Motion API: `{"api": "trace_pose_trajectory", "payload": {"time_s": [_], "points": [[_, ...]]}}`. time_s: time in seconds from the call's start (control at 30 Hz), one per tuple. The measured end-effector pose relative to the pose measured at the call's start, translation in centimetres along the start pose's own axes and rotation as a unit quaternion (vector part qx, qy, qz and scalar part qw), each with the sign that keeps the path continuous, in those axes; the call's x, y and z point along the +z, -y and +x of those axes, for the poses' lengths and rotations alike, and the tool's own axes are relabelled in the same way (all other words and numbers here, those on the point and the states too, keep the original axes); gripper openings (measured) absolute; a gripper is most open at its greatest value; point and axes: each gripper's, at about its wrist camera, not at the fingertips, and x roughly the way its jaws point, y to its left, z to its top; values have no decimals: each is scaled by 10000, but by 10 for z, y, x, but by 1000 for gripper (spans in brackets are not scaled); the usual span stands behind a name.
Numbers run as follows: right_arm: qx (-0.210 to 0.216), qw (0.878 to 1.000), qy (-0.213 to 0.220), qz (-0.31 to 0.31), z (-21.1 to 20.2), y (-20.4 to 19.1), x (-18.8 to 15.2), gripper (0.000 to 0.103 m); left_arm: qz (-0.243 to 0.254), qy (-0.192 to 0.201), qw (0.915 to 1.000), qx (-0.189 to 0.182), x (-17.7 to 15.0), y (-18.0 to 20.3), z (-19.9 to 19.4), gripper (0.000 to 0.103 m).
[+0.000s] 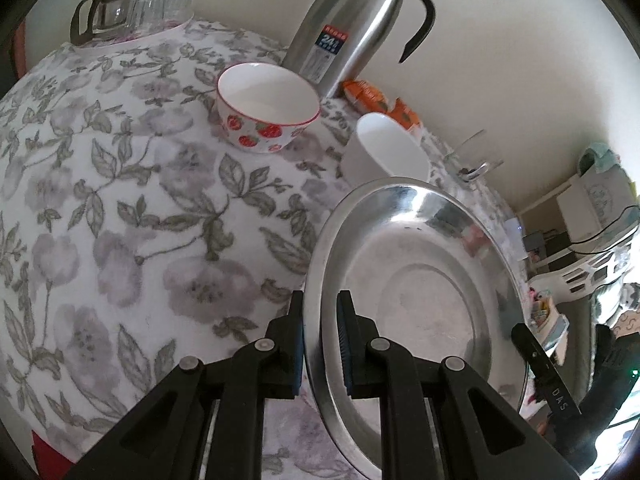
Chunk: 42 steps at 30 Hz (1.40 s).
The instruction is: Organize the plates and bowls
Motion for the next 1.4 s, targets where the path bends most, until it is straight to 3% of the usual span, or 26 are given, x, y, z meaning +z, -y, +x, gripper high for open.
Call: {"api": "trace_pose_trajectory", "payload": {"time_s": [0.3, 1.0, 1.4], "points": [[-149, 9989, -424, -134, 30, 0, -14, 13, -14, -207, 9996, 215, 0, -7, 13, 15], [-294, 9967, -657, -363, 43, -4, -22, 15, -157, -704, 9962, 495, -5, -18, 42, 15], [-304, 9968, -649, -366, 43, -4, -22, 15, -60, -795, 9952, 571, -6, -15, 46, 15]]}}
